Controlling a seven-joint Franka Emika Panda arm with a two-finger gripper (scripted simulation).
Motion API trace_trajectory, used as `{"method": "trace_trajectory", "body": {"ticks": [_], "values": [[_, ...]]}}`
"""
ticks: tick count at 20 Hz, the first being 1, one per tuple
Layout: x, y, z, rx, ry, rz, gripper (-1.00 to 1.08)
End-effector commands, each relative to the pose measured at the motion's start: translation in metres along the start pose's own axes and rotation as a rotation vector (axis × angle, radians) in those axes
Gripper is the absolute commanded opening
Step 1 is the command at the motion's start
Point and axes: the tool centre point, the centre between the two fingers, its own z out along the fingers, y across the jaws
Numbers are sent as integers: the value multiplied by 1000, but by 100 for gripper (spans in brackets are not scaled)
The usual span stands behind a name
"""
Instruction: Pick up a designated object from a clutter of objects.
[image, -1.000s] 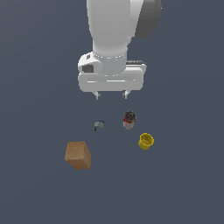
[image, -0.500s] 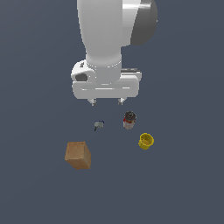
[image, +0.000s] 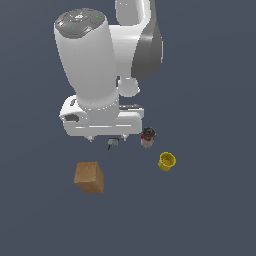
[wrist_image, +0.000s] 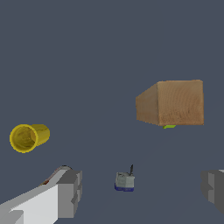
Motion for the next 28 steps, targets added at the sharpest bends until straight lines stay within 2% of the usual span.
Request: {"method": "trace_trajectory", "body": {"ticks": [1, 8, 14, 28], "values": [[14, 16, 13, -3, -2, -5, 100], [43, 56, 49, -9, -6, -17, 100], [56, 77, 69, -13, -9, -25, 100], [59, 85, 91, -15, -11, -27, 100]]}}
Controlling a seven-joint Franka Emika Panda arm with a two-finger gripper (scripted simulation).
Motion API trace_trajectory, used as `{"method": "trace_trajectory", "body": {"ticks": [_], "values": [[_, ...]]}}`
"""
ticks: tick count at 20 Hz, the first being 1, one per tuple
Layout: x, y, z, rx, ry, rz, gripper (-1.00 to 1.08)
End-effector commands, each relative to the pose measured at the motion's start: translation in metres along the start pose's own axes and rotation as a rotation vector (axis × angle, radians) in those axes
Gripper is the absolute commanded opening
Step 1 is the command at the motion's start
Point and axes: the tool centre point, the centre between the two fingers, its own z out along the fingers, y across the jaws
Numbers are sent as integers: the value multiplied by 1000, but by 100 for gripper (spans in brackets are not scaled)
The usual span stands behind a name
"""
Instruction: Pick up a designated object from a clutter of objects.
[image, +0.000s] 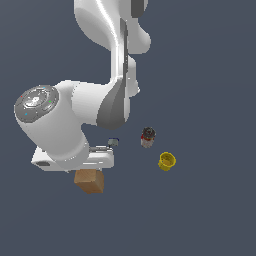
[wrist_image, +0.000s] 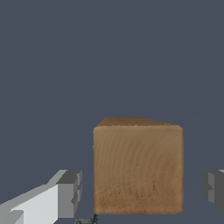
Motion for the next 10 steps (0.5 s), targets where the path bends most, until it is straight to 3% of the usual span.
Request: {"method": "trace_trajectory", "body": {"ticks": [1, 10], "values": [[0, 0, 10, 0, -1, 0, 100], [-1, 0, 44, 0, -1, -1, 100]]}}
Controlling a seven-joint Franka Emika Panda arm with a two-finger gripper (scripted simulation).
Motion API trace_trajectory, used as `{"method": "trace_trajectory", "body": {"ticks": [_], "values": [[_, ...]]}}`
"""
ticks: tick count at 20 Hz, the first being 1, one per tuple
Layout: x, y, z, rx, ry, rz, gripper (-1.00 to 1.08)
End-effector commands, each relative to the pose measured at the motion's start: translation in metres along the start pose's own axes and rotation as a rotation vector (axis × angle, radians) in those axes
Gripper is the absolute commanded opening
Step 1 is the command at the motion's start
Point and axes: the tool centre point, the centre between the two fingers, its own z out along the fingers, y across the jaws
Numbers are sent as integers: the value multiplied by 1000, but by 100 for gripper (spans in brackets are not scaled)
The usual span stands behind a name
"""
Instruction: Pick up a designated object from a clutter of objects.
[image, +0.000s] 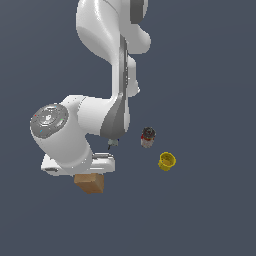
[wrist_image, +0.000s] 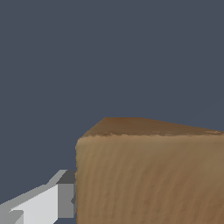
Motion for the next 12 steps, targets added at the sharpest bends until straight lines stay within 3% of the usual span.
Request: {"method": "trace_trajectory", "body": {"ticks": [1, 4, 5, 12], "values": [[1, 0, 3, 0, 2, 0, 100], [2, 0, 2, 0, 2, -1, 100], [2, 0, 2, 0, 2, -1, -100], [2, 0, 2, 0, 2, -1, -100]]}}
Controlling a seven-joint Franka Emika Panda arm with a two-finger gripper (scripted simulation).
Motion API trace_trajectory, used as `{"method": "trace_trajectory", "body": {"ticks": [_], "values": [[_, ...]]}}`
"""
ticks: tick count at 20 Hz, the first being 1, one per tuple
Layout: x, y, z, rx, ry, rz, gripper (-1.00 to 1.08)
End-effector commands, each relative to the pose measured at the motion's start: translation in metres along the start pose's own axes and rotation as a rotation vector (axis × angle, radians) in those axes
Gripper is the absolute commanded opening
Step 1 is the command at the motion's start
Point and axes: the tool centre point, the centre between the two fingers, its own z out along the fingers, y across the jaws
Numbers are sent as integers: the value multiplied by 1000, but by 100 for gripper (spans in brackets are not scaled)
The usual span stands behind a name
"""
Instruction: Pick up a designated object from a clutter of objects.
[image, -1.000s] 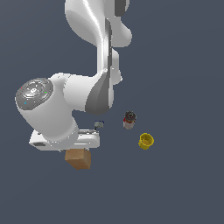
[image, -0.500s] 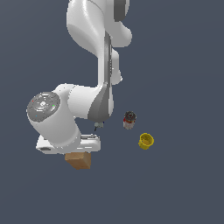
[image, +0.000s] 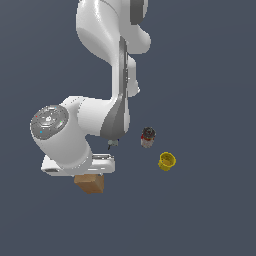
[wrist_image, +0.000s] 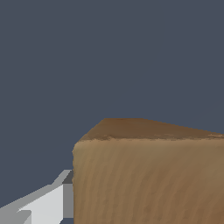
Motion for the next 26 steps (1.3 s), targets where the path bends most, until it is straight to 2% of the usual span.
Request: {"method": "trace_trajectory", "body": {"ticks": [1, 8, 14, 19, 26], "values": [[1, 0, -1, 0, 2, 0, -100], [-3, 1, -7, 0, 0, 0, -100], [-13, 4, -32, 0, 0, 0, -100], [-28, 10, -71, 0, 1, 0, -100], [-57, 20, -148, 1, 1, 0, -100]]}}
